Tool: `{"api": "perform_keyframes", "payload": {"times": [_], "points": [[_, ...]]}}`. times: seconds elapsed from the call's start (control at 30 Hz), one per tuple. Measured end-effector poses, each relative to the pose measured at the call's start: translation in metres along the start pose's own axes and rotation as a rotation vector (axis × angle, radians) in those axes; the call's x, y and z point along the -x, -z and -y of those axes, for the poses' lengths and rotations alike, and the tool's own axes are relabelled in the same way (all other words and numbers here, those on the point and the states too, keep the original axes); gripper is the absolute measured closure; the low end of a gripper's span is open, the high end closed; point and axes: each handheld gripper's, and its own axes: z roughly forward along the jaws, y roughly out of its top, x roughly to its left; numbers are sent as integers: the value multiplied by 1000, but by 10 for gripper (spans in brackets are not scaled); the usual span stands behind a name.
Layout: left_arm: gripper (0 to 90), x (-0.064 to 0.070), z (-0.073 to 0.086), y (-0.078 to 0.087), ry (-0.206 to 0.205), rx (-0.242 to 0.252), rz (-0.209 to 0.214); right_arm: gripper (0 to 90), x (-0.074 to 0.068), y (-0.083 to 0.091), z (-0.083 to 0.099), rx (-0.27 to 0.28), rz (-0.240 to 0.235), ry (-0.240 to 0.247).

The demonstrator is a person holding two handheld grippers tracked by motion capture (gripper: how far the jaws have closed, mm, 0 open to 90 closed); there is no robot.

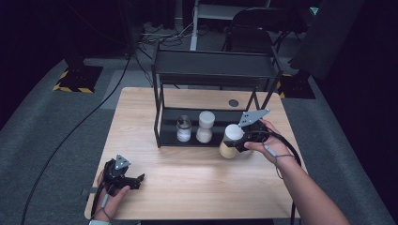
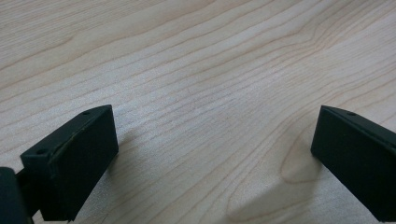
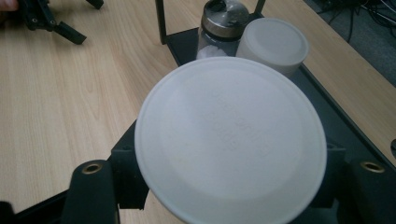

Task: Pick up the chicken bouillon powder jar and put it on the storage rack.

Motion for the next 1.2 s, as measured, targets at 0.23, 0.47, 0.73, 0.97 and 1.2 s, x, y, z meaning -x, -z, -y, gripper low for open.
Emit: {"api": "perform_keyframes", "payload": {"times": [0.23, 0.47, 0.73, 0.97, 1.2], "points": [[5, 0, 0, 0, 1, 0, -1, 337, 11, 1, -5, -4, 13, 2], [5, 0, 0, 0, 2, 0, -2, 337, 23, -4, -12, -10, 21, -5], [5, 0, 0, 0, 2, 0, -2, 337, 37, -15, -13, -9, 35, -20], [5, 0, 0, 0, 2, 0, -1, 337, 48, -27, -10, -24, 49, -48], [5, 0, 0, 0, 2, 0, -1, 337, 57, -43, -3, -35, 63, -76]]}}
